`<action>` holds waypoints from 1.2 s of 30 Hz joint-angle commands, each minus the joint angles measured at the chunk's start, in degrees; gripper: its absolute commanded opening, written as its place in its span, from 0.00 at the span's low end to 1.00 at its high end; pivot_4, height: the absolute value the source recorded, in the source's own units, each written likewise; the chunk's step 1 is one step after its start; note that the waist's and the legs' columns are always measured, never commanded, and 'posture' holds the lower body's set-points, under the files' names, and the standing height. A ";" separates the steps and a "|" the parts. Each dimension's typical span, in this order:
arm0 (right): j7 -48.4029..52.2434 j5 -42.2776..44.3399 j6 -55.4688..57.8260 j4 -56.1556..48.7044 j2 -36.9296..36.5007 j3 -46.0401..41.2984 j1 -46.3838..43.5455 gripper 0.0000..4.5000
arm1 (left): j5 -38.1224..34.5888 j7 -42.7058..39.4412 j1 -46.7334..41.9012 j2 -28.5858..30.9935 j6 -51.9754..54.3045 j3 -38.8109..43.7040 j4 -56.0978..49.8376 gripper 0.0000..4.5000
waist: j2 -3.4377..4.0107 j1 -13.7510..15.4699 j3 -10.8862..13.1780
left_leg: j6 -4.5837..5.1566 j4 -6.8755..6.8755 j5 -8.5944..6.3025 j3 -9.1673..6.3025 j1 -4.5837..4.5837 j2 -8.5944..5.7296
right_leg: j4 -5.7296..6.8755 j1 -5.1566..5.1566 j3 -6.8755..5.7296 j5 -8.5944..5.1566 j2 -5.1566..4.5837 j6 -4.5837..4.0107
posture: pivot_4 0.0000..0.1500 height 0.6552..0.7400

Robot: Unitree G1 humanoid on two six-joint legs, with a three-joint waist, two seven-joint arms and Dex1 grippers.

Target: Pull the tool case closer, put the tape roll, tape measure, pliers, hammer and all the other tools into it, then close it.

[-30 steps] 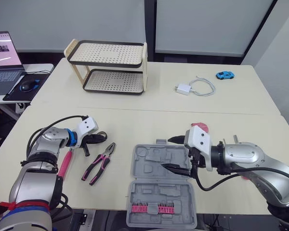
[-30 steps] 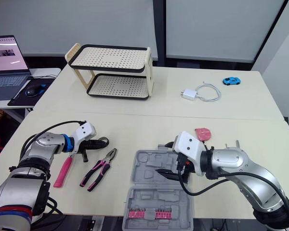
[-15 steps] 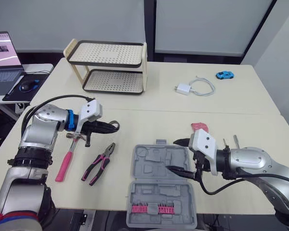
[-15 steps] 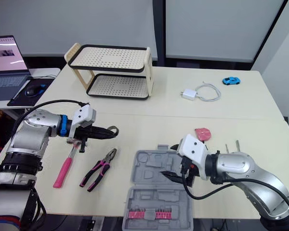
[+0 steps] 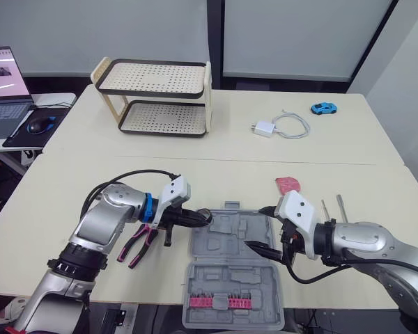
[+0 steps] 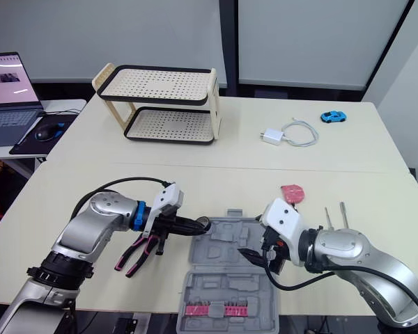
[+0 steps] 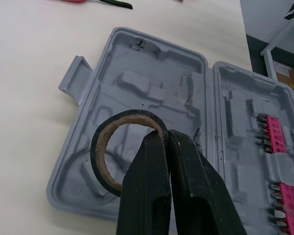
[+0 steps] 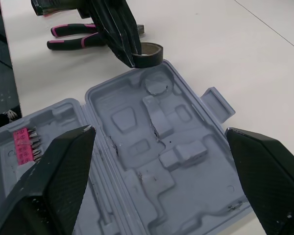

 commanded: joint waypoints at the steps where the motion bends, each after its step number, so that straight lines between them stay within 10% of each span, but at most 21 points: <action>1: -1.30 0.46 0.46 -2.50 0.71 0.48 -0.15 1.00 | 1.13 0.29 0.98 -0.64 -4.25 -0.92 3.55 0.00 | 0.00 -0.03 0.00 | 0.00 0.00 0.00 0.00 0.00 0.00 | 0.00 0.00 0.00 0.00 0.00 0.00 | 1.00 0.94; 30: -3.72 0.89 2.53 -3.16 1.66 0.71 -0.43 1.00 | 9.48 1.17 -5.86 -7.88 -18.83 -4.06 25.84 0.00 | 0.02 0.51 -0.01 | 0.00 0.00 0.00 -0.01 0.00 -0.03 | -0.02 0.02 -0.02 0.00 0.00 -0.01 | 1.00 0.94; 36: -4.12 0.97 2.86 -3.43 1.75 0.38 -0.20 1.00 | 6.51 -0.61 -6.51 -6.26 -16.79 -1.58 22.46 0.36 | 0.02 0.54 -0.01 | 0.00 0.00 0.00 -0.02 0.00 -0.02 | -0.01 0.02 -0.02 0.00 0.00 -0.01 | 1.00 0.94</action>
